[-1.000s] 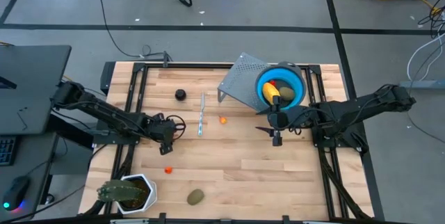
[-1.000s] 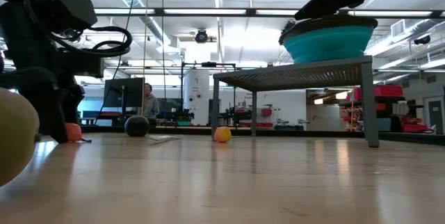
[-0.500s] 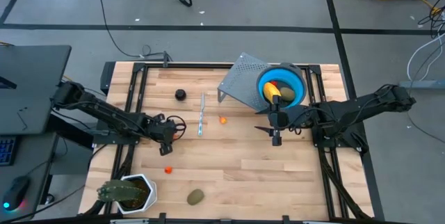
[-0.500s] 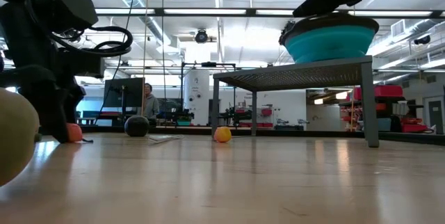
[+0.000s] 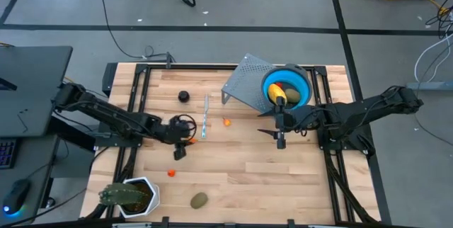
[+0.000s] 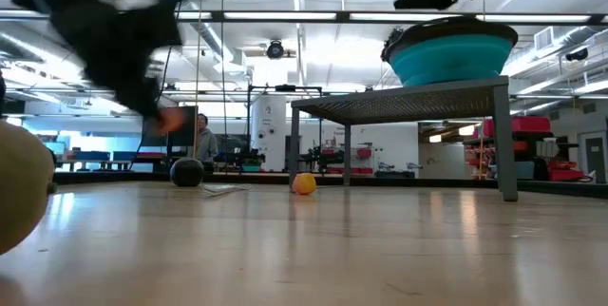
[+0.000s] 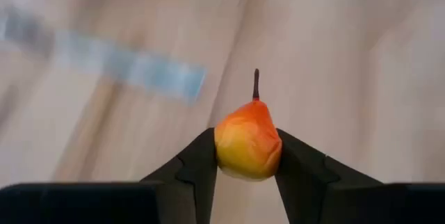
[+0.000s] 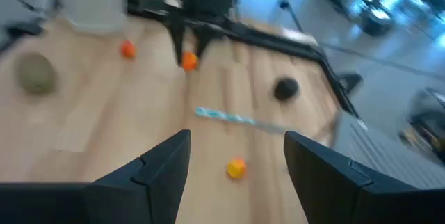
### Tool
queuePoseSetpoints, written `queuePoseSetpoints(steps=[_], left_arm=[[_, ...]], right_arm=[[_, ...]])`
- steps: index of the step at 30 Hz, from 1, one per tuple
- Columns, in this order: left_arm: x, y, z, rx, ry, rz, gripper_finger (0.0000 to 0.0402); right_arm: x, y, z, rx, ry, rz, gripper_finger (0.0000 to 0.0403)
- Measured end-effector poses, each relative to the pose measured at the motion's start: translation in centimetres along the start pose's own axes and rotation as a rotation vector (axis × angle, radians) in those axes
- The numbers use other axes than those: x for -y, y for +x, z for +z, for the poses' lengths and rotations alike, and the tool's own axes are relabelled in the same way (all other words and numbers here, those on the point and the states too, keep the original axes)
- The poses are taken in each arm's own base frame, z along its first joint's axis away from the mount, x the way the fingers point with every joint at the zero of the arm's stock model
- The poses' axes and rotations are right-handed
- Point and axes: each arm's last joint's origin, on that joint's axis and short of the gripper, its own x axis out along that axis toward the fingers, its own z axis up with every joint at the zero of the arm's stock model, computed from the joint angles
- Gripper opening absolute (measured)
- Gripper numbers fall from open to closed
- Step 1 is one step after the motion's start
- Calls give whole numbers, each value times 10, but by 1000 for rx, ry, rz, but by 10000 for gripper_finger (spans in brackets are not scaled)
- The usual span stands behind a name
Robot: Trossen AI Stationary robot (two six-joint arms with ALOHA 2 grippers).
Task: Pick & Place Fruit
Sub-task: Put the yellow peach in the blue strainer bowl on the shelf
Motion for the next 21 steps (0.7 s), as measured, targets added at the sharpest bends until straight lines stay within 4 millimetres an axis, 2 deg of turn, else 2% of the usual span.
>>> queuePoseSetpoints(steps=[4,8,11,14,17,21], left_arm=[[14,-7,32,276,79,-77,134],[19,-15,48,485,267,26,129],[20,-19,54,559,496,228,130],[21,-20,62,620,644,386,138],[26,-16,69,679,791,470,143],[34,-2,76,665,951,583,145]], right_arm=[[-3,2,7,87,-12,89,243],[-2,11,11,130,69,58,243],[2,22,12,150,157,15,243],[5,34,11,175,247,3,243],[7,47,11,205,293,-11,243],[8,59,13,272,308,-26,243]])
